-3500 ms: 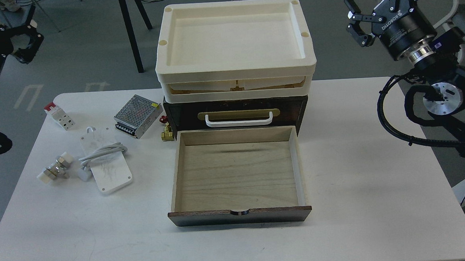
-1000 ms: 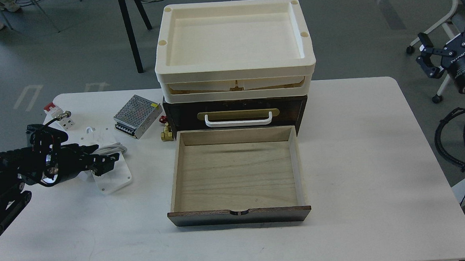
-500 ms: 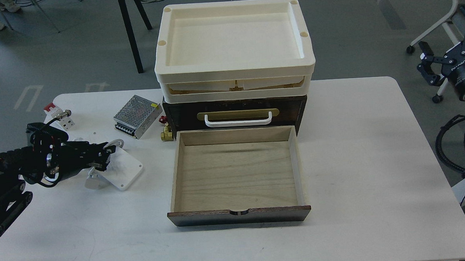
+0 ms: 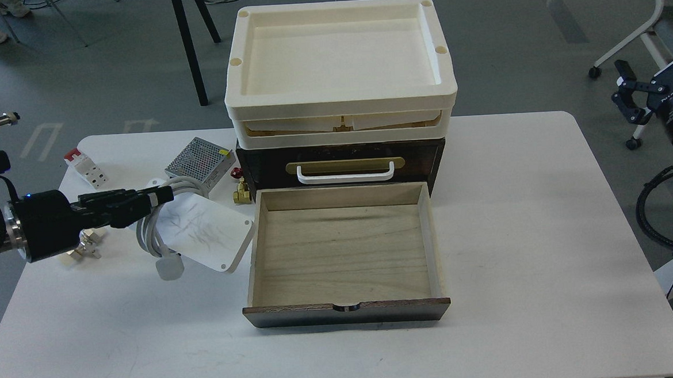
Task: Put charging cable into cabinet
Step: 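Carry the charger with the left gripper over the open drawer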
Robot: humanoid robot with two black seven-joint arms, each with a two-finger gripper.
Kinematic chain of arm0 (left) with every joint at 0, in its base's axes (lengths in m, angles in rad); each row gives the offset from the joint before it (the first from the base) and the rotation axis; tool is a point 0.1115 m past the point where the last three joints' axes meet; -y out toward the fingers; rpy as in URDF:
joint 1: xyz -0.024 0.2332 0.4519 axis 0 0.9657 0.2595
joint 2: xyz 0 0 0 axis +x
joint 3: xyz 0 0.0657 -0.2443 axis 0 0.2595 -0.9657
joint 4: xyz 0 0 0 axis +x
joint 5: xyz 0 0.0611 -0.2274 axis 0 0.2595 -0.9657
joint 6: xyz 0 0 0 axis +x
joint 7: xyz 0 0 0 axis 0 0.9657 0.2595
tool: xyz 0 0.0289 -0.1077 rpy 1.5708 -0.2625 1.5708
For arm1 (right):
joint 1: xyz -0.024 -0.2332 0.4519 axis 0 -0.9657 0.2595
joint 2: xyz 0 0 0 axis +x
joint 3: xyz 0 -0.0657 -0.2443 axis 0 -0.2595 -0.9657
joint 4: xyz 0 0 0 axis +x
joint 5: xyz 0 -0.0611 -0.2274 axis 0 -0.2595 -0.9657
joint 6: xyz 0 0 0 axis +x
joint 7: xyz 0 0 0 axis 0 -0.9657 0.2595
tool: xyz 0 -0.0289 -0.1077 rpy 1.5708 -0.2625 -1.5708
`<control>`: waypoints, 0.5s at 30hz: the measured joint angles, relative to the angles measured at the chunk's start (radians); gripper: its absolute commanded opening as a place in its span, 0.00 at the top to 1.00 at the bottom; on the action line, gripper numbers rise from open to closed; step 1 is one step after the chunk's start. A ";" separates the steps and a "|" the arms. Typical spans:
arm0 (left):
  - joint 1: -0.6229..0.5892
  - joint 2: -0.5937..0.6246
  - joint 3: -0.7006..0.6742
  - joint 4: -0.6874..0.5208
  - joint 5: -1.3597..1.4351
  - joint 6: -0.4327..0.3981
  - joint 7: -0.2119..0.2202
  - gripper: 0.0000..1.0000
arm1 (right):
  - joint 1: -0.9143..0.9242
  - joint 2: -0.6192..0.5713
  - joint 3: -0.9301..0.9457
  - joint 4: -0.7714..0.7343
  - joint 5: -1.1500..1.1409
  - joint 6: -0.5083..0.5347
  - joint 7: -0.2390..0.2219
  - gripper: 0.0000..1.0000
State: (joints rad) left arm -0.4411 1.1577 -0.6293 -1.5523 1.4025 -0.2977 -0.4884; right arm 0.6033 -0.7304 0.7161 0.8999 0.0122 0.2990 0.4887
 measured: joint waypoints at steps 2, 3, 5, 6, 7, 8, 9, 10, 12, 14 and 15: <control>0.003 -0.011 0.000 -0.068 -0.064 -0.017 0.000 1.00 | 0.000 0.000 0.000 -0.003 0.000 0.000 0.000 0.00; 0.003 -0.032 0.000 -0.086 -0.080 -0.025 0.000 1.00 | 0.000 0.000 0.000 -0.004 0.000 0.000 0.000 0.00; 0.001 -0.116 -0.001 -0.100 -0.101 -0.047 0.000 1.00 | 0.000 0.000 0.000 -0.008 0.000 0.000 0.000 0.00; -0.001 -0.159 -0.001 -0.093 -0.106 -0.056 0.000 1.00 | 0.000 0.000 0.000 -0.011 0.000 0.000 0.000 0.00; -0.002 -0.211 -0.001 -0.078 -0.108 -0.064 0.000 1.00 | 0.000 0.000 0.001 -0.014 0.000 0.000 0.000 0.00; -0.002 -0.259 -0.001 -0.057 -0.109 -0.070 0.000 1.00 | 0.000 0.000 0.001 -0.015 0.000 0.000 0.000 0.00; 0.000 -0.301 -0.001 -0.033 -0.110 -0.073 0.000 1.00 | -0.001 0.000 0.001 -0.017 0.000 0.000 0.000 0.00; 0.001 -0.348 0.001 0.002 -0.110 -0.075 0.000 1.00 | -0.001 0.000 0.001 -0.017 0.000 0.000 0.000 0.00; -0.001 -0.430 0.018 0.073 -0.110 -0.075 0.000 1.00 | -0.001 0.000 0.001 -0.018 0.000 0.000 0.000 0.00; -0.015 -0.506 0.046 0.148 -0.110 -0.071 0.000 1.00 | -0.001 0.000 0.001 -0.018 0.000 0.000 0.000 0.00; -0.023 -0.535 0.057 0.188 -0.109 -0.068 0.000 1.00 | -0.001 0.000 0.001 -0.018 0.000 0.000 0.000 0.00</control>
State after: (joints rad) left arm -0.4643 0.6229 -0.5726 -1.3641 1.2939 -0.3660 -0.4887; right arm 0.6027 -0.7304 0.7166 0.8821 0.0123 0.2990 0.4887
